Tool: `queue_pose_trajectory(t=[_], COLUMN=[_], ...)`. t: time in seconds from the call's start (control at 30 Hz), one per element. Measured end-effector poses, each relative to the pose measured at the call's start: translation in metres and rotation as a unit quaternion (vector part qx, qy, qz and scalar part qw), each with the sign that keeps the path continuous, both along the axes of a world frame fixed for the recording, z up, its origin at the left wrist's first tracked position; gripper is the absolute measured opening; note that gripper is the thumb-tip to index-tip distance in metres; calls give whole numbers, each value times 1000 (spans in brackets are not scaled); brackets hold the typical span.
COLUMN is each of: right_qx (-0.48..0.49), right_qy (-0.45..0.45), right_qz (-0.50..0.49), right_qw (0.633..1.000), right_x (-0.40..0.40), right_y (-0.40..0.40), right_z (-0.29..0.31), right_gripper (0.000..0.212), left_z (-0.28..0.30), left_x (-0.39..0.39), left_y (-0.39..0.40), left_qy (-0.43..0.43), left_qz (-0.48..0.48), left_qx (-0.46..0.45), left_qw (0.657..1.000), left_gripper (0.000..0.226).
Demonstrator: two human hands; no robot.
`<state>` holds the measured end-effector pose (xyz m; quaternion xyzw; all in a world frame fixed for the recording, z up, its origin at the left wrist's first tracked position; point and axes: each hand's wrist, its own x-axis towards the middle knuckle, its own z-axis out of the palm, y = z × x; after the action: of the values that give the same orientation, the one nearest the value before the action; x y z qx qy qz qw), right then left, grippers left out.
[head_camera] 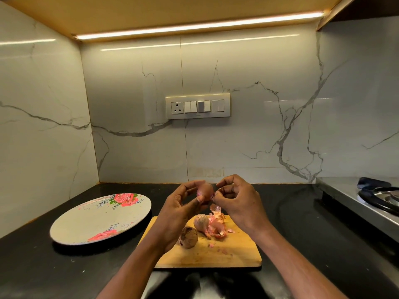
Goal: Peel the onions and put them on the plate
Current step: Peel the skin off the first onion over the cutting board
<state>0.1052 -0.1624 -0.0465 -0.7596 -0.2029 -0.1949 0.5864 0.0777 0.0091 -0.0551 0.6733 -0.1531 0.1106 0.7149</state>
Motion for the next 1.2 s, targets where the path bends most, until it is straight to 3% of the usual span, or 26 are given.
queue_pose_trajectory(t=[0.17, 0.77, 0.9, 1.2], right_qx=[108, 158, 126, 63], right_qy=[66, 95, 88, 57], right_qz=[98, 144, 145, 115], right_qw=[987, 972, 977, 990], right_x=[-4, -3, -2, 0], right_y=[1, 5, 5, 3], right_z=[3, 1, -1, -2], right_gripper=[21, 13, 30, 39], left_z=[4, 4, 2, 1], left_x=[-1, -1, -1, 0], left_y=[0, 2, 2, 3], left_qy=[33, 35, 28, 20], left_qz=[-54, -18, -5, 36], left_qx=[-90, -110, -83, -13], left_qw=[994, 993, 996, 999], left_gripper=[43, 49, 48, 50])
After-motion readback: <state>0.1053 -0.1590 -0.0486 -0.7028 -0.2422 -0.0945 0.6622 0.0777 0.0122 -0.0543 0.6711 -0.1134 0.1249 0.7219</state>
